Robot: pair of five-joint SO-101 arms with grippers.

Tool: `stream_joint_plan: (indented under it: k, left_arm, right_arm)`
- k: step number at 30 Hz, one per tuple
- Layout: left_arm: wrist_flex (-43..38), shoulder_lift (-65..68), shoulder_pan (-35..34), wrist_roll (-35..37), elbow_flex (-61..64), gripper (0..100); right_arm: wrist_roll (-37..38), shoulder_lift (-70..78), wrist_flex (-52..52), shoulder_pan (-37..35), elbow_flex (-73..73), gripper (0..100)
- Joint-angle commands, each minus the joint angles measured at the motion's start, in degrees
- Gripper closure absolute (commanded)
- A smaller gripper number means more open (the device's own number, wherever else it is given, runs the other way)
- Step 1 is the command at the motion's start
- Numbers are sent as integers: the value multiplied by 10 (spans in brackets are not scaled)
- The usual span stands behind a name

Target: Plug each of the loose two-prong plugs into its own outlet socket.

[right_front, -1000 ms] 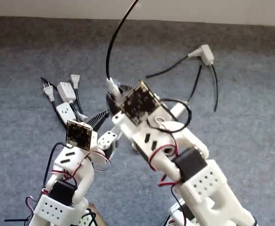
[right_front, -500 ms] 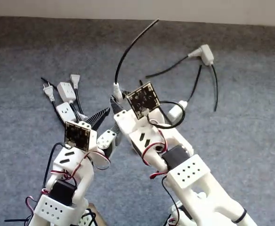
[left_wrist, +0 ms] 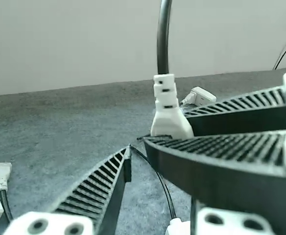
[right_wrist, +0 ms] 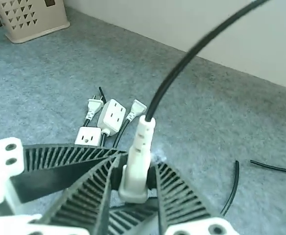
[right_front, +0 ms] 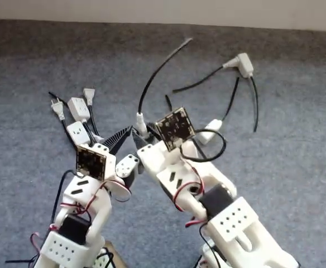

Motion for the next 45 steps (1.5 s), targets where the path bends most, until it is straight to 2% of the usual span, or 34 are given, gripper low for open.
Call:
stream_joint_plan:
  k: [1,8,13,20,26,32,40,45]
  left_arm:
    - [-21,0,-21,-2,10,811]
    - [-21,0,-21,-2,10,811]
    - [-21,0,-21,-2,10,811]
    - [-21,0,-21,-3,10,811]
    - [-18,0,-19,-4,10,811]
    - [-17,0,-19,-4,10,811]
    - [-18,0,-20,-4,10,811]
    - [-19,-5,-21,-4,10,811]
  right_arm:
    - [-4,-64,36,-15,22,974]
    - [41,-156,118,-16,28,974]
    - [45,-170,166,-16,6,974]
    - [45,-157,166,-15,-5,974]
    - [44,-158,128,27,-7,974]
    - [44,-158,136,30,-28,974]
    - [44,-158,180,24,-32,972]
    - [45,-158,179,-21,-29,971]
